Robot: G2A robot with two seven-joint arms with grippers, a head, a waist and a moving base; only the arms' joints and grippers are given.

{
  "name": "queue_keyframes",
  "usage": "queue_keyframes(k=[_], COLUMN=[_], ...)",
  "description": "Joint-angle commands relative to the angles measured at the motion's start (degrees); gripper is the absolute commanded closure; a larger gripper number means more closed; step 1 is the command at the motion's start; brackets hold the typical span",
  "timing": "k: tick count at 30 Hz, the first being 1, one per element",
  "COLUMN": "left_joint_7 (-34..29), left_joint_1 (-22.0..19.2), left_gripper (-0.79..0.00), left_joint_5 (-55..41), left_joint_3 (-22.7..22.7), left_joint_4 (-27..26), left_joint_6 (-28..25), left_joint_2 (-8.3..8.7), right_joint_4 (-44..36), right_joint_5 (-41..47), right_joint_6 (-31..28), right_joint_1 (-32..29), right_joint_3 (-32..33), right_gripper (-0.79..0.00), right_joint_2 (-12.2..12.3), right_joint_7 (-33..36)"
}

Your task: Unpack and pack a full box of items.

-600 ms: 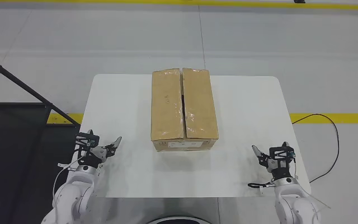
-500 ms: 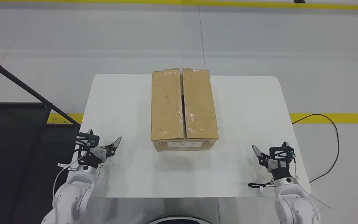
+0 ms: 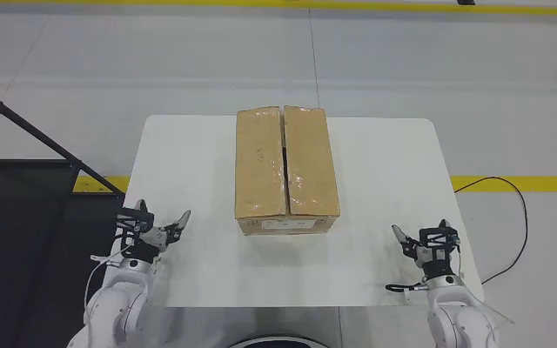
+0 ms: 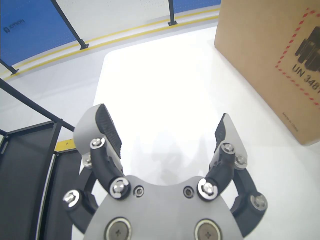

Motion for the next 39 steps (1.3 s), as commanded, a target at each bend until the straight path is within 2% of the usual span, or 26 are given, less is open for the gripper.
queue_keyframes(k=[1,6,14,23,27,31,39], left_joint_7=[3.25,7.48,8.87,8.87,7.06,5.22,3.86], left_joint_1=[0.68,1.42,2.58,2.84,1.66,-1.11,-5.84], left_gripper=[-0.785,-0.785,-0.785,-0.785,-0.785,-0.785,-0.785], left_joint_5=[-2.88,-6.22,-10.21,-9.45,-13.24,-13.72,-8.46], left_joint_3=[-0.64,-1.8,-3.38,-4.02,-3.82,-1.97,5.24], left_joint_4=[-0.48,-1.24,-1.14,-1.1,-0.19,0.44,2.33], left_joint_6=[-1.05,-1.76,-2.69,-1.83,-3.71,-5.36,-6.85], left_joint_2=[-0.13,-0.41,-0.78,-0.77,-0.93,-1.1,-1.69], right_joint_4=[-2.32,-9.27,-18.04,-18.04,-17.99,-18.13,-18.12], right_joint_5=[-0.68,-3.74,-11.27,-11.27,-11.72,-13.08,-12.12], right_joint_6=[-1.34,-4.54,-9.05,-9.05,-9.63,-8.36,-7.94], right_joint_1=[-0.19,-1.59,-3.22,-3.22,-3.29,-3.92,-6.72], right_joint_3=[0.47,0.89,-2.44,-2.44,-2.69,-2.6,0.32], right_gripper=[-0.785,-0.785,-0.785,-0.785,-0.785,-0.785,-0.785], right_joint_2=[0.07,0.26,0.38,0.38,0.37,0.29,0.25], right_joint_7=[-1.17,-2.34,-4.58,-4.58,-6.24,-8.65,-11.23])
